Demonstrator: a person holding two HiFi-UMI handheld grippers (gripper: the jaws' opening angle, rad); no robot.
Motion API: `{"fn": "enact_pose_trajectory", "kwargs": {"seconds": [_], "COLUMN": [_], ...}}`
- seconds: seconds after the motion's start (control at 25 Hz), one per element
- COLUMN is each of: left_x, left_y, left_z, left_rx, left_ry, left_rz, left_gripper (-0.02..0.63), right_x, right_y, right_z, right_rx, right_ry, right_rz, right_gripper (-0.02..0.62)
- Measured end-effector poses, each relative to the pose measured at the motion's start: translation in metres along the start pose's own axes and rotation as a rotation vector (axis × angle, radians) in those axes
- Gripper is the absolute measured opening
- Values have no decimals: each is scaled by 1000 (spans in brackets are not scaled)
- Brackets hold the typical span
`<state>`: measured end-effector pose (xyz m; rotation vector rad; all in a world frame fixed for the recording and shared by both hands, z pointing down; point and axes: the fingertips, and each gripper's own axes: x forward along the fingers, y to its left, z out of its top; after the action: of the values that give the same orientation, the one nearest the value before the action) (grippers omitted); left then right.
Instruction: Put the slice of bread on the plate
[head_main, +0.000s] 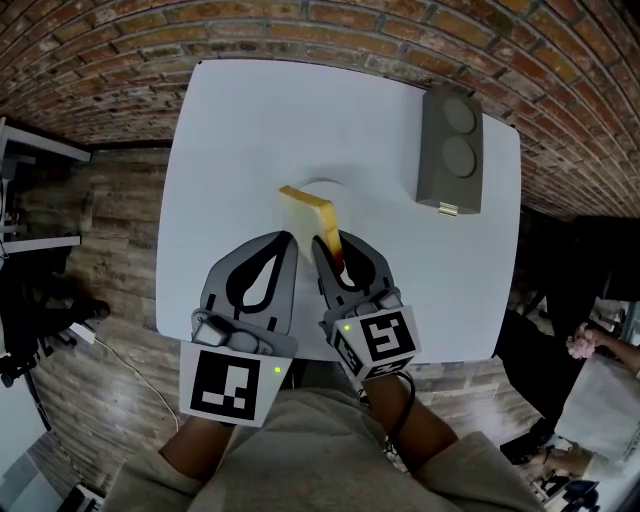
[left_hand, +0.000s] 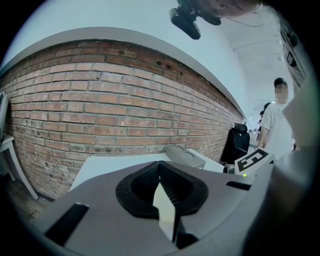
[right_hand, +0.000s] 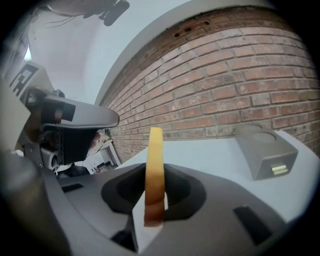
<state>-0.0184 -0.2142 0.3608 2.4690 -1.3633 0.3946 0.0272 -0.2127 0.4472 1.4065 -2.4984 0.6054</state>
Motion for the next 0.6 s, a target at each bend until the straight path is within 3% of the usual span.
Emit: {"fn": "enact_pose_trajectory", "kwargs": {"seconds": [0.6], "left_x": [0], "left_y": [5], "left_z": [-4], "left_rx": [-6], "left_ry": [9], "left_rz": [3], "left_gripper": [9], "right_x": [21], "right_y": [-19], "right_z": [-24], "right_rx": [185], "right_ry": [57], "right_rz": [9], "right_gripper": [95]}}
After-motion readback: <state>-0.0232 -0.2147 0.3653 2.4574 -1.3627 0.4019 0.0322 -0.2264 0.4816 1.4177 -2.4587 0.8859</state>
